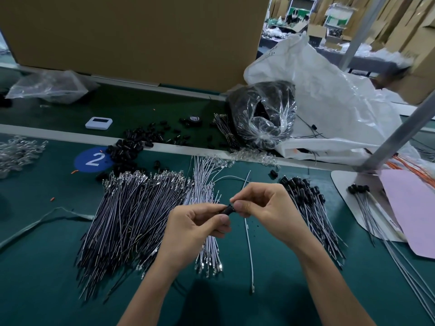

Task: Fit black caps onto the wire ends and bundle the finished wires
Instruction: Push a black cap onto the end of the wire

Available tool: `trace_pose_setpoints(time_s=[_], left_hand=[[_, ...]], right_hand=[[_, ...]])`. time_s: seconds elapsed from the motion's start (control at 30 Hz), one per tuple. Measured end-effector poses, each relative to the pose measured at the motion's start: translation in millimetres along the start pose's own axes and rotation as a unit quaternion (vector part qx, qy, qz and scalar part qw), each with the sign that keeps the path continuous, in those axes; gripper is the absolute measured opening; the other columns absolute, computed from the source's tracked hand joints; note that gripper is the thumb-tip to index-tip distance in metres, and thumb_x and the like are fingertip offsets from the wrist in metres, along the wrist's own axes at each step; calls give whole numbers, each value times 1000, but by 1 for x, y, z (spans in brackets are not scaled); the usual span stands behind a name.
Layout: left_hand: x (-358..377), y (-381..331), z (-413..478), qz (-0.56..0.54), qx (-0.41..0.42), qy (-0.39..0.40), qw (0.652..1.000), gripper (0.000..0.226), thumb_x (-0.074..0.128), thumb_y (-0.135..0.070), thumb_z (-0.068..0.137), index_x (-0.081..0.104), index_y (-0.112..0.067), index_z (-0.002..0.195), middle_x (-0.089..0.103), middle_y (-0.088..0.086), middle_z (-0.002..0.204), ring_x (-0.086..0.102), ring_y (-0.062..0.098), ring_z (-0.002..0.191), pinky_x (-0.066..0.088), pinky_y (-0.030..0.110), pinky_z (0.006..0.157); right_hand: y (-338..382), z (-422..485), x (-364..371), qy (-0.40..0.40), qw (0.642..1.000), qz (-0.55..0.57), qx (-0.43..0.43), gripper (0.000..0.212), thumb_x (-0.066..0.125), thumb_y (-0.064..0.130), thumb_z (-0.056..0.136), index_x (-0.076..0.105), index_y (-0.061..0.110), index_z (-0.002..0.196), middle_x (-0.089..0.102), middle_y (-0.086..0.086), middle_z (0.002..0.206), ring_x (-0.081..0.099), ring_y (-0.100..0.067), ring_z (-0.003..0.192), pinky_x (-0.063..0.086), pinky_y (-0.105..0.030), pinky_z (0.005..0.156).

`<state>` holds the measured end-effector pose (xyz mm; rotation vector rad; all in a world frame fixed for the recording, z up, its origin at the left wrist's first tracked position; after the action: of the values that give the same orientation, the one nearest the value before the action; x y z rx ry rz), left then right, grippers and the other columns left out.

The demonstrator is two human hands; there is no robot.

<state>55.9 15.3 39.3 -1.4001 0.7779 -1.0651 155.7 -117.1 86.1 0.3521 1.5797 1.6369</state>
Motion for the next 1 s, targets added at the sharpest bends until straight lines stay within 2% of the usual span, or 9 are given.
trace_pose_setpoints(time_s=[0.1,0.23,0.37,0.53,0.7,0.87,1.0], left_hand=[[1,-3,-1,18,17,10,1000,20,71,2,79,75,-12,93,75,11,75,74,25,69,59,28,61],[4,-8,2,-14,20,0,1000,21,66,6,83,74,-11,91,74,15,74,73,24,66,58,27,59],[9,-15,6,-9,21,24,999,17,66,6,84,74,-5,94,73,17,75,73,21,65,57,25,58],[6,-16,3,-22,14,32,999,16,70,-2,78,74,-5,93,73,19,74,73,25,66,58,26,58],[5,-15,0,-18,27,36,999,18,72,-15,70,76,-13,88,74,16,72,73,27,65,59,28,59],[7,-15,-2,-20,48,40,998,18,71,-12,73,76,-11,89,74,15,73,73,26,65,58,26,58],[8,-17,-2,-43,61,43,996,18,69,-7,74,76,-11,90,74,13,73,73,26,64,57,26,56]], right_hand=[[-1,0,0,-18,999,-25,-12,15,75,-1,79,73,13,75,67,2,60,59,-9,55,46,-18,57],[1,-1,1,-63,997,-25,-38,17,76,-1,79,71,15,73,66,-6,64,58,-12,58,48,-25,57],[5,-2,-5,-75,995,-19,-55,15,74,2,78,70,15,74,63,4,63,55,-10,59,46,-19,59],[8,-2,-5,-28,998,-22,-43,17,74,-4,79,71,13,74,64,-1,61,53,-18,58,46,-26,56],[7,-1,-1,27,999,30,-3,22,69,-11,80,69,10,73,65,3,60,55,-6,56,46,-17,57],[7,-4,0,38,996,74,12,19,68,-13,79,67,4,72,67,-2,62,55,-10,55,48,-20,56],[8,-8,1,26,994,102,7,14,66,-16,79,64,-3,73,70,2,64,58,-4,54,48,-16,56]])
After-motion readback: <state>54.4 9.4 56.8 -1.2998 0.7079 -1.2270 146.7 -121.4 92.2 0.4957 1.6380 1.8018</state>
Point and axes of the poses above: each hand's wrist, its own z-axis towards the middle knuckle, its own x-axis out of the palm, y = z × x, the point moved 3 cm from there along z, towards the middle knuckle
